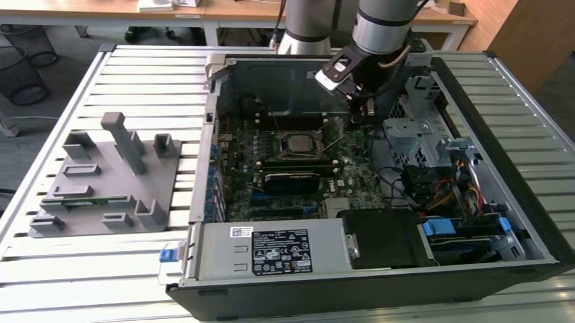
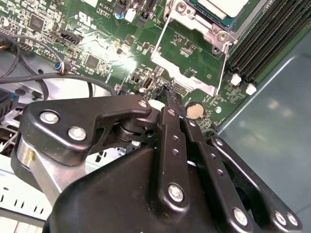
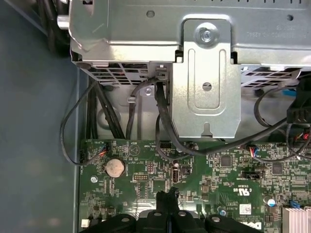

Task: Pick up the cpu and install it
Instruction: 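Close the cpu cover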

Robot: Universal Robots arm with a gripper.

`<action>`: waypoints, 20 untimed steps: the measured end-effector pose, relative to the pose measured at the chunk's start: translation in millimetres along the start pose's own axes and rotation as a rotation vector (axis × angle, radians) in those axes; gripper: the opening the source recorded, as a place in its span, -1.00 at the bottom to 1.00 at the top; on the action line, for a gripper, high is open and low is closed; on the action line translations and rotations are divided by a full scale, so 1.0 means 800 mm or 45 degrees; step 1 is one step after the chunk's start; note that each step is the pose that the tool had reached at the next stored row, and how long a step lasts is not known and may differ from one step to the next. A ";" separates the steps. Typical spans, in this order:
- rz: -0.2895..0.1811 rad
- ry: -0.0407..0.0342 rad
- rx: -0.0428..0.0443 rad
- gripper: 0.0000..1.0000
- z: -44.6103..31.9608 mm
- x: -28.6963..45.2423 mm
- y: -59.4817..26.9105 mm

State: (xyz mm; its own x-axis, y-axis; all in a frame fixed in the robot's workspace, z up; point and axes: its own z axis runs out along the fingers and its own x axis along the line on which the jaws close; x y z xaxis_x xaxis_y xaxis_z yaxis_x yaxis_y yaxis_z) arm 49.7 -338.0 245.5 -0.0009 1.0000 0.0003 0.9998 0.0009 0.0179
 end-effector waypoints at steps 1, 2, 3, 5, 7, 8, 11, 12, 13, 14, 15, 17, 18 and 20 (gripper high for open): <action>0.000 0.0000 0.000 -0.79 0.0017 0.0002 0.000; 0.000 0.0000 0.000 -0.79 0.0034 0.0005 0.000; 0.000 -0.0001 0.000 -0.79 0.0048 0.0008 0.000; 0.000 -0.0002 0.000 -0.79 0.0058 0.0014 0.000; 0.000 0.0002 0.001 -0.79 0.0059 0.0024 -0.001; 0.000 0.0004 0.001 -0.79 0.0058 0.0025 -0.001; 0.000 0.0013 0.002 -0.79 0.0058 0.0027 -0.005; 0.000 0.0012 0.002 -0.79 0.0058 0.0027 -0.006; 0.000 0.0013 0.002 -0.79 0.0058 0.0028 -0.008; 0.000 0.0013 0.002 -0.79 0.0057 0.0028 -0.009; 0.000 0.0013 0.002 -0.79 0.0057 0.0028 -0.010; 0.000 0.0013 0.003 -0.79 0.0057 0.0028 -0.013; 0.000 0.0012 0.003 -0.79 0.0055 0.0029 -0.014; 0.000 0.0011 0.005 -0.79 0.0049 0.0031 -0.016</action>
State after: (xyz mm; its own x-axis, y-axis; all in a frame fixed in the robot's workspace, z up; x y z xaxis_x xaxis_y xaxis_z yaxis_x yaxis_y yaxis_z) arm 37.3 -335.6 241.4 -0.0009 1.0000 0.0012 0.9999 0.0009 0.0136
